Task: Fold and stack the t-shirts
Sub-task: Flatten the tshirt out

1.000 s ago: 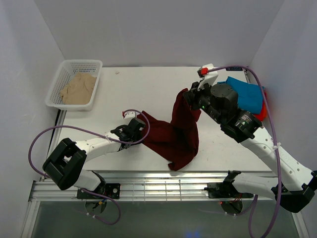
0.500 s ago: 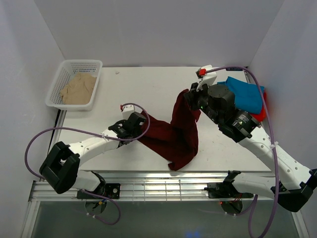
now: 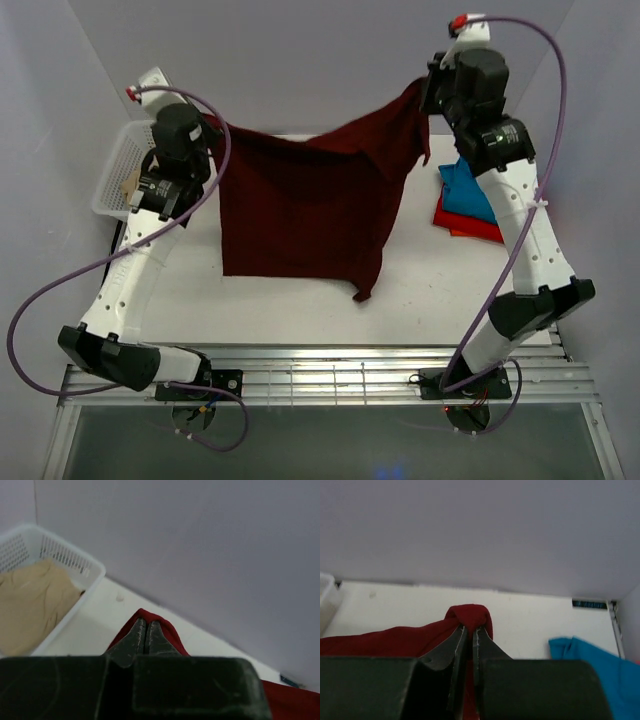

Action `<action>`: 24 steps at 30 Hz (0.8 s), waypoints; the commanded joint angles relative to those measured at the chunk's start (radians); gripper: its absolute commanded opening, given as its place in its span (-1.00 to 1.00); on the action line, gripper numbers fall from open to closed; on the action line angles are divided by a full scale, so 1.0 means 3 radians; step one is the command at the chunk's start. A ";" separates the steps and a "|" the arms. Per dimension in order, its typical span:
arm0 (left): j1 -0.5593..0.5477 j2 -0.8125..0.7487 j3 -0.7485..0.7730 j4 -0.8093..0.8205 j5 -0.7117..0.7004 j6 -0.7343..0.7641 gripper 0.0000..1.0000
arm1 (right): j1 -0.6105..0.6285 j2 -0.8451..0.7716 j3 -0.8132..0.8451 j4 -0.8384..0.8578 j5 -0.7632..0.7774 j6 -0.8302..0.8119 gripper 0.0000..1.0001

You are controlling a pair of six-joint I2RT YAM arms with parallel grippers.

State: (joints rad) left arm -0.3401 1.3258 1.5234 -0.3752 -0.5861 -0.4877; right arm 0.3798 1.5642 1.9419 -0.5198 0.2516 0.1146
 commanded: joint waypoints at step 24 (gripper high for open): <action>0.0275 -0.0968 0.0812 -0.1009 0.1570 0.0030 -1.00 | -0.0136 -0.1620 0.0501 -0.0680 -0.1165 0.0293 -0.85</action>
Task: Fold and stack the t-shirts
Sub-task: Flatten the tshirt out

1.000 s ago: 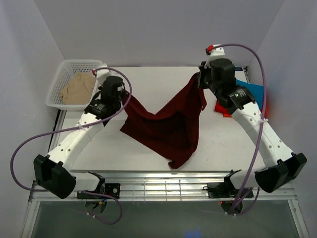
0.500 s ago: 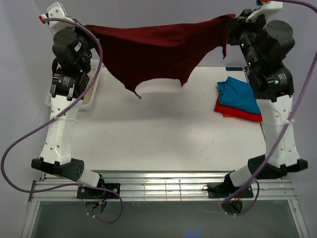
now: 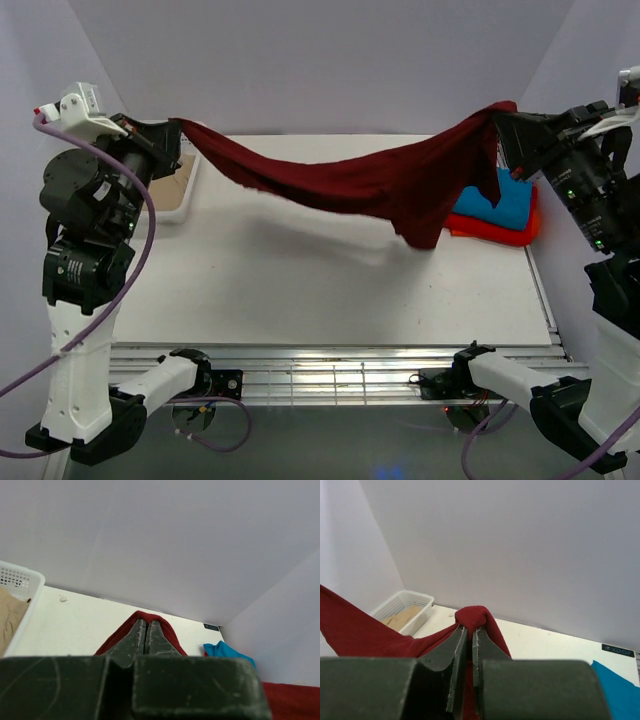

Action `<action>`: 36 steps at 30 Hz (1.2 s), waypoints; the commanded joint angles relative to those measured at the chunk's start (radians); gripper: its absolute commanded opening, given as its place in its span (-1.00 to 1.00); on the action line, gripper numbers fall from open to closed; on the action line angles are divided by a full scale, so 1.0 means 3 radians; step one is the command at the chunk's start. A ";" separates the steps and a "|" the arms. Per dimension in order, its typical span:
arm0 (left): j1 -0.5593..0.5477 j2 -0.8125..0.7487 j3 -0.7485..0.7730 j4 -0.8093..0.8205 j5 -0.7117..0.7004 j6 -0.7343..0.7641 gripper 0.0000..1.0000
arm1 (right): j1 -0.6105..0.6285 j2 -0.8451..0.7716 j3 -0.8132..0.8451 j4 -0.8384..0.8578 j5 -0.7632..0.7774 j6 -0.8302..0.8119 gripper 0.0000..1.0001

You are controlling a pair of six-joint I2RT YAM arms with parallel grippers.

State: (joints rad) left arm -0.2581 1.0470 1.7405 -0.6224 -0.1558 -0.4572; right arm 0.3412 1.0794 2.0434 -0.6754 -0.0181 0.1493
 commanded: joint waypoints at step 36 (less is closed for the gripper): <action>0.0395 0.1220 -0.0164 0.0443 0.0611 0.0348 -1.00 | -0.0810 0.0550 -0.1411 0.0881 -0.0753 0.0678 -0.85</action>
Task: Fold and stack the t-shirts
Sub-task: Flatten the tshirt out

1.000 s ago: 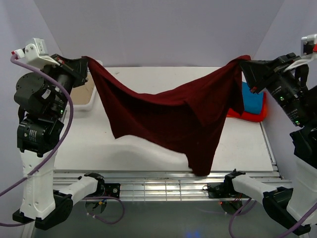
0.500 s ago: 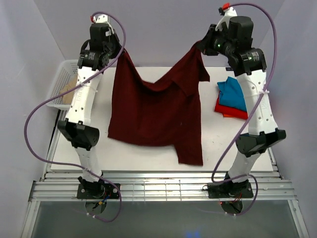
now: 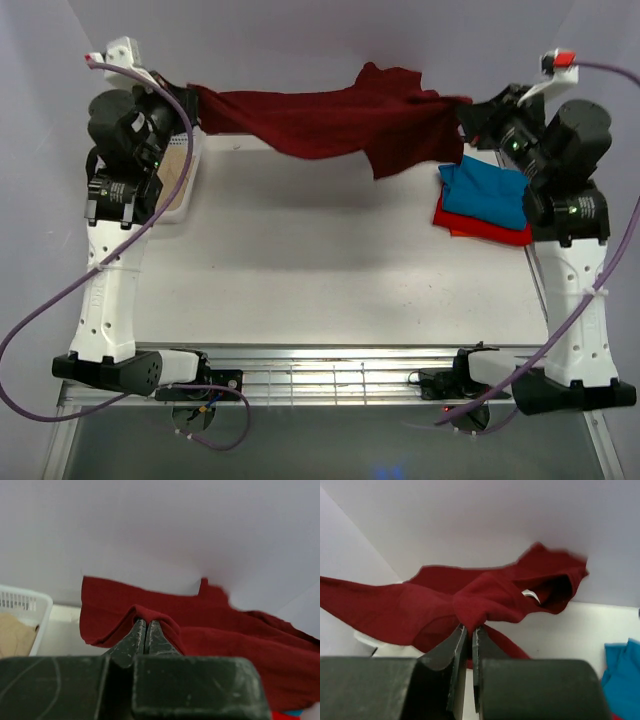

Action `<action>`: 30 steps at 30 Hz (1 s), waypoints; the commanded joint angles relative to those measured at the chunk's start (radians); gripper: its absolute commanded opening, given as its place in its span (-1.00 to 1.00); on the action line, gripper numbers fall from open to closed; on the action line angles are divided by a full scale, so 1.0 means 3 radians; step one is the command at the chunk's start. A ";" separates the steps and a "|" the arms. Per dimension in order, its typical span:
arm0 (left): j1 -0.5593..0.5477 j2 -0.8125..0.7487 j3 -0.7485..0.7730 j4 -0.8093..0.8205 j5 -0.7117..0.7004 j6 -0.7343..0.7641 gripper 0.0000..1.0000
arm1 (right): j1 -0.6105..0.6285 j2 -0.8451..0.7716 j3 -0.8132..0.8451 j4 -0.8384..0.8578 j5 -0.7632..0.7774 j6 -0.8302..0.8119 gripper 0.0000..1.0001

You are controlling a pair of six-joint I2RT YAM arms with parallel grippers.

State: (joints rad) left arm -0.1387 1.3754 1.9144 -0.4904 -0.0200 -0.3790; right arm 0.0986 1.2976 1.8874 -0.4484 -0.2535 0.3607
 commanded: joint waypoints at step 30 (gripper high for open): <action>-0.0054 -0.0525 -0.3061 0.0221 0.0266 -0.0664 -1.00 | 0.0203 -0.1263 -0.4072 0.0482 0.0267 0.0270 -0.74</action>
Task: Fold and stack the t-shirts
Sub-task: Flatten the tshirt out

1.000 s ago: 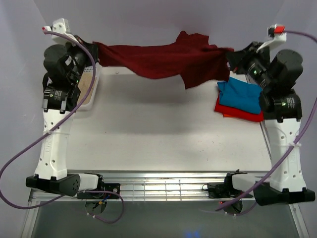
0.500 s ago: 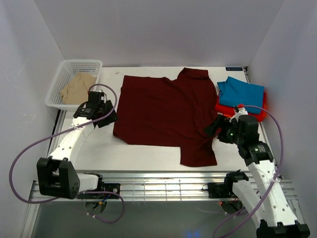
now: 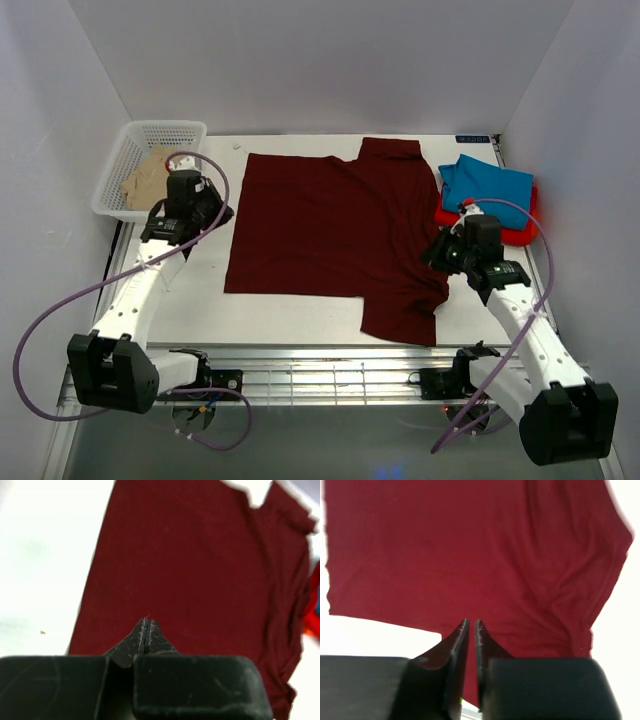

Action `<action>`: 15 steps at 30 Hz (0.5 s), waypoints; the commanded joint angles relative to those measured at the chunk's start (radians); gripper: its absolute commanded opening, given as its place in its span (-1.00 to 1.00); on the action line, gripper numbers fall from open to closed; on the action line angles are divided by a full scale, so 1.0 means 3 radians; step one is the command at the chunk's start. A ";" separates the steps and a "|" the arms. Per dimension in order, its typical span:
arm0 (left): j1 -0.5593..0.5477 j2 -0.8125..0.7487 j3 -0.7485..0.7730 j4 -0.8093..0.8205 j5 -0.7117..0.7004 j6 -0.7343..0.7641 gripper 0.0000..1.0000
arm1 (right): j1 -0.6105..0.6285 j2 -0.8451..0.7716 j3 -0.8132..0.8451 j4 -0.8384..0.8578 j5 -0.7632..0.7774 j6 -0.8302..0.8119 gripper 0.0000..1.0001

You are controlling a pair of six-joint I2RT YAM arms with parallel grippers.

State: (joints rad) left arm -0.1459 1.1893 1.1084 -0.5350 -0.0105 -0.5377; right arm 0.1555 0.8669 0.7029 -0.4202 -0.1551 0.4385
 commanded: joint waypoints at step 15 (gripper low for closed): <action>-0.0490 0.0739 -0.1097 0.1328 0.0087 -0.0519 -1.00 | 0.0213 0.1752 0.0152 0.0920 -0.0266 -0.0030 -0.84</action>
State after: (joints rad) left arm -0.2760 1.3884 0.7956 -0.2005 0.0422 -0.6720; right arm 0.1841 1.3476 0.6907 -0.2016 -0.2123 0.4404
